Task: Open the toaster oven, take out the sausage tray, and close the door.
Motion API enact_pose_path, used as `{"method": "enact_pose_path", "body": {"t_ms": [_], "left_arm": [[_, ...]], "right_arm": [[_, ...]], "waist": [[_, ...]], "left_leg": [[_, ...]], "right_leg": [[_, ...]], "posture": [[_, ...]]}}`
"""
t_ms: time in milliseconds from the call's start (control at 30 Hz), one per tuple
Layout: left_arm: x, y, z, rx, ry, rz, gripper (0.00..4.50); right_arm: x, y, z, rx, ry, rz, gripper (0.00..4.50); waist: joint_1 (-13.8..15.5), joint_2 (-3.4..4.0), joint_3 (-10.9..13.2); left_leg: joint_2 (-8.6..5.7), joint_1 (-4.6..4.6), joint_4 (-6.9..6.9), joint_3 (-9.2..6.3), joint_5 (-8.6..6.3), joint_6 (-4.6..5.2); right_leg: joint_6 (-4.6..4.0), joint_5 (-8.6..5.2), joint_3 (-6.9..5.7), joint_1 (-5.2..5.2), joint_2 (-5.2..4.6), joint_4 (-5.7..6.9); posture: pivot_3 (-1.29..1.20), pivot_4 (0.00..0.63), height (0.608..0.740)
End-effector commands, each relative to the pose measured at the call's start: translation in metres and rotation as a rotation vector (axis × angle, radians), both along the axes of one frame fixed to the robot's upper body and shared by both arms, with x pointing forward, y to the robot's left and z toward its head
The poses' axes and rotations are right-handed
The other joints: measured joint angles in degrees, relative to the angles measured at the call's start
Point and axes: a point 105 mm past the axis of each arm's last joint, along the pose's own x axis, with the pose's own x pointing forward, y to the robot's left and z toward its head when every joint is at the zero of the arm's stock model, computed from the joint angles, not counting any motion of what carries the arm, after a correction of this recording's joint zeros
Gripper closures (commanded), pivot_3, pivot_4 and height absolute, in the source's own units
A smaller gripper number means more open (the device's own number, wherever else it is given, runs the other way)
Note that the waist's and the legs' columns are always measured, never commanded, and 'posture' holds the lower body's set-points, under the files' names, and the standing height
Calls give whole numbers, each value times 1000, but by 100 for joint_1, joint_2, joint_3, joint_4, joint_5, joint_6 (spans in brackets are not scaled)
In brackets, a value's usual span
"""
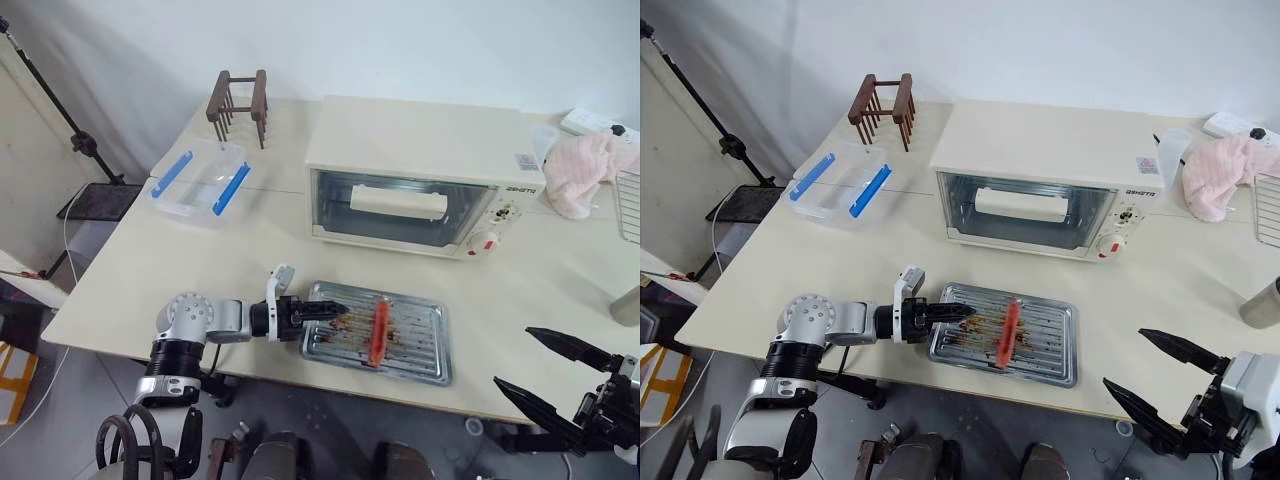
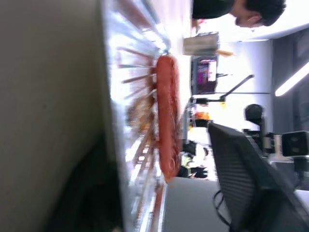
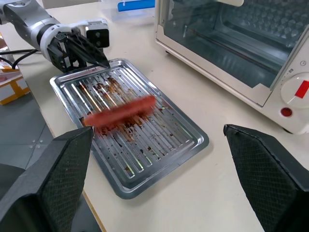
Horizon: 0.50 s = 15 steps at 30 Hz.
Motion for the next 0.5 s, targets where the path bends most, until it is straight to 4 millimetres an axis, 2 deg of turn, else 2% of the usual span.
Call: {"method": "enact_pose_path", "body": {"t_ms": [33, 100, 200, 267, 333, 433, 500], "left_arm": [[-4, 16, -12, 95, -10, 25, 444], [-6, 26, -8, 141, -72, 23, 45], [1, 53, 2, 209, -295, 95, 45], [-4, 63, 8, 213, -412, 74, 45], [-3, 72, 14, 205, -493, 88, 45], [-7, 93, 27, 204, -758, 77, 45], [-9, 104, 30, 220, -873, 71, 45]], "right_arm": [[1, 2, 3, -10, -11, 17, 0], [2, 1, 3, -13, -11, 21, 0], [4, -1, 2, -19, -11, 33, 0], [7, -2, 1, -21, -13, 37, 0], [10, -3, 0, -26, -16, 43, 0], [18, -5, -3, -45, -36, 49, 0], [22, -8, -4, -50, -47, 48, 0]], "waist": [[-27, -9, 4], [-59, -35, 11], [-187, -51, 18], [-272, -54, 21], [-299, -54, 23], [-313, -50, 29], [-295, -51, 35]], "left_leg": [[4, 0, 0, 0, 1, -1], [17, 0, -1, -1, 4, -7], [45, 0, -3, 4, 4, -26], [65, 0, -17, 12, 12, -54], [73, -4, -24, 15, 22, -70], [84, -11, -26, 17, 25, -73], [85, -19, -33, 18, 24, -74]], "right_leg": [[0, 0, 2, -1, 5, 0], [0, 0, 2, -1, 20, -1], [0, 0, 9, -10, 47, -1], [-11, -6, 16, -30, 69, 8], [-27, -14, 17, -54, 75, 27], [-43, -23, 27, -83, 88, 45], [-49, -25, 26, -94, 86, 44]], "posture": [[0, 150, 740], [0, 150, 740], [0, 150, 740], [0, 150, 740], [0, 150, 740], [0, 150, 740], [0, 150, 740]]}}
